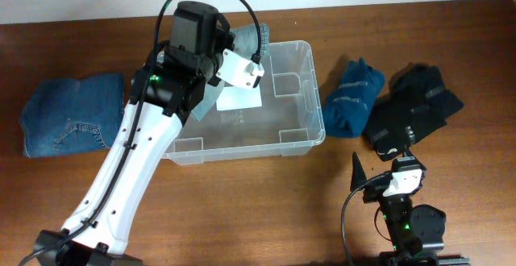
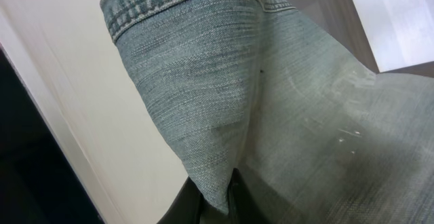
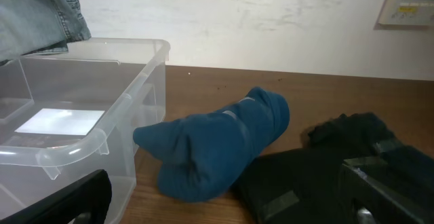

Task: Pack container
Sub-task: 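Lower the light-blue jeans into the box's left half with left gripper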

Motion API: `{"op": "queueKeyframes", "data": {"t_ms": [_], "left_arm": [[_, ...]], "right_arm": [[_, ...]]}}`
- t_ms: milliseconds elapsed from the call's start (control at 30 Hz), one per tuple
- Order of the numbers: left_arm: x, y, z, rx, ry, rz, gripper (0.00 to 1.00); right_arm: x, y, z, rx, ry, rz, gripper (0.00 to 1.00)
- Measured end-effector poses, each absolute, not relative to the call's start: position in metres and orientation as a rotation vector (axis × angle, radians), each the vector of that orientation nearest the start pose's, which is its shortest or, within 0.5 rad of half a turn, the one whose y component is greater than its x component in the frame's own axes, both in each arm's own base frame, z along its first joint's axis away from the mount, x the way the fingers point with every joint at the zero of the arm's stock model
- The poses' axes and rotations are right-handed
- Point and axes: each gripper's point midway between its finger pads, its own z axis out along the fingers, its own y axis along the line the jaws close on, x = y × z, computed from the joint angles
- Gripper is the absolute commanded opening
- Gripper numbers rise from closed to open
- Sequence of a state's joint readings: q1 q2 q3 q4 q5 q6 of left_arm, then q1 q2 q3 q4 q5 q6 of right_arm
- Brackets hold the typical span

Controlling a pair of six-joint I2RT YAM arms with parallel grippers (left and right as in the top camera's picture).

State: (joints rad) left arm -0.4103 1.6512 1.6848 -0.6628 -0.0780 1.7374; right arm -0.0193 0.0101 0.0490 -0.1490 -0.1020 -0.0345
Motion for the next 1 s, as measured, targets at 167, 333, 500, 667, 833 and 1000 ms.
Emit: {"op": "queueKeyframes", "data": {"t_ms": [167,333,500,667,833,1000], "left_arm": [[0.451,-0.179,0.295,2.069,1.103,0.821,0.00],[0.472,-0.167,0.267,2.149,1.087,0.850,0.00],[0.496,-0.153,0.231,2.220,1.100,0.861,0.00],[0.500,-0.157,0.206,2.279,1.083,0.822,0.00],[0.502,-0.159,0.206,2.277,1.071,0.827,0.00],[0.510,-0.161,0.215,2.241,1.049,0.867,0.00]], "right_arm": [[0.242,0.013,0.159,-0.090,1.678,0.046,0.98],[0.242,0.013,0.159,-0.089,1.678,0.046,0.99],[0.242,0.013,0.159,-0.089,1.678,0.046,0.98],[0.242,0.013,0.159,-0.090,1.678,0.045,0.98],[0.242,0.013,0.159,-0.089,1.678,0.046,0.98],[0.242,0.013,0.159,-0.090,1.678,0.045,0.98]]}}
